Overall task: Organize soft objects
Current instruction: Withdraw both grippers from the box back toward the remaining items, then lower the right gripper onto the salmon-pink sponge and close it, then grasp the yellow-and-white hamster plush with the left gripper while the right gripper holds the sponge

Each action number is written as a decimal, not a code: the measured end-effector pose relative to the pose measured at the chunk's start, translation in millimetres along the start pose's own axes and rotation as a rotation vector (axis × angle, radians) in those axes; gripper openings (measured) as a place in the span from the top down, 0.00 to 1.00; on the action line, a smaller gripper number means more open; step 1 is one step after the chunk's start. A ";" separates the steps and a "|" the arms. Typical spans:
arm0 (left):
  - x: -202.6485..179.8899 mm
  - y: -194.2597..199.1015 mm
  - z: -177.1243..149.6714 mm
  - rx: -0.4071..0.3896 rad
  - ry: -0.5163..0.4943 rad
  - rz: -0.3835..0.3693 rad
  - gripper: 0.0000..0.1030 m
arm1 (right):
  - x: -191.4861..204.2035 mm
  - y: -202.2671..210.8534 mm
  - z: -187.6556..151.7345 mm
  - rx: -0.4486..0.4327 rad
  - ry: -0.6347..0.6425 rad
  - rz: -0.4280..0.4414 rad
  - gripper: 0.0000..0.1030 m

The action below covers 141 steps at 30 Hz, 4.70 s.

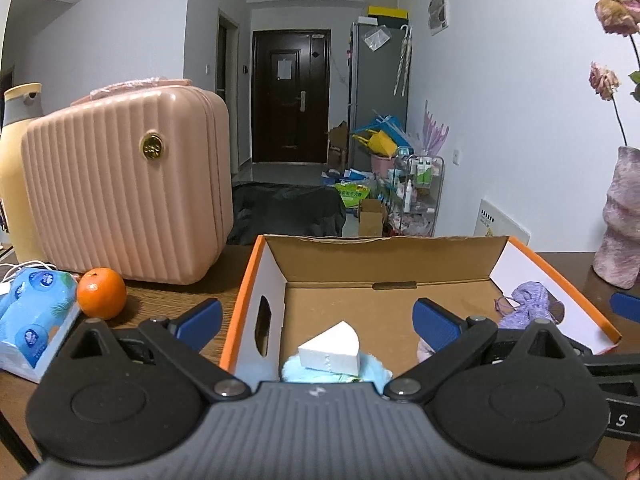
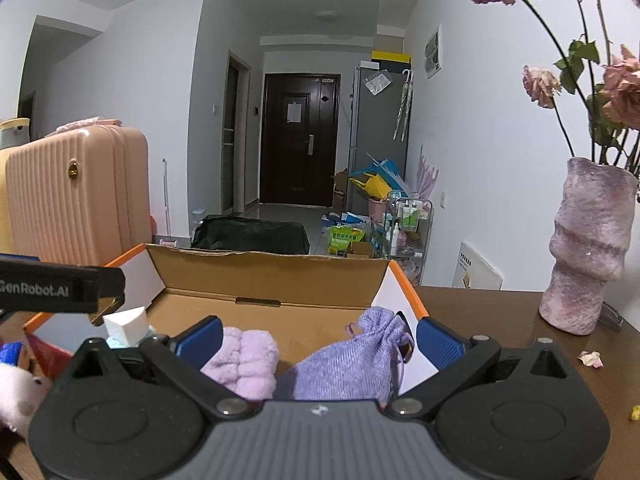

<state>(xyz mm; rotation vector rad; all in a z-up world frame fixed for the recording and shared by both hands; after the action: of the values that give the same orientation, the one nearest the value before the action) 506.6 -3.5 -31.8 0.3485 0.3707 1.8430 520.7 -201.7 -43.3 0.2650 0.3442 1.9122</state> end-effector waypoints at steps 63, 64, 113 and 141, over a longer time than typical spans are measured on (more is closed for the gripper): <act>144.2 203.9 -116.1 0.007 -0.026 -0.076 0.00 | 174.4 193.6 -109.5 0.076 0.035 0.189 0.00; 146.6 204.9 -118.1 0.009 -0.030 -0.074 0.00 | 178.8 193.2 -111.5 0.087 0.036 0.200 0.00; 153.8 174.1 -119.9 0.097 -0.043 -0.052 0.00 | 137.1 196.7 -84.8 -0.033 -0.088 0.208 0.30; 96.1 79.6 -112.2 0.187 -0.137 0.014 0.00 | -26.7 180.2 -88.9 -0.045 -0.151 -0.101 0.30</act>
<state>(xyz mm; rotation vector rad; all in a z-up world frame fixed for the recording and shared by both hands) 363.3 57.0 -94.8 0.6040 0.4482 1.7910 342.9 -297.4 -61.7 0.3530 0.2096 1.7863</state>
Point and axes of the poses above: each gripper's, at about its wrist camera, not at the fingertips, and y roughly against the way its jaws point, x to its left, z to its top, the point moved 8 cm from there along -y, roughly the way its jaws point, and after that the axes turned 9 degrees about z, right-handed, at the moved point
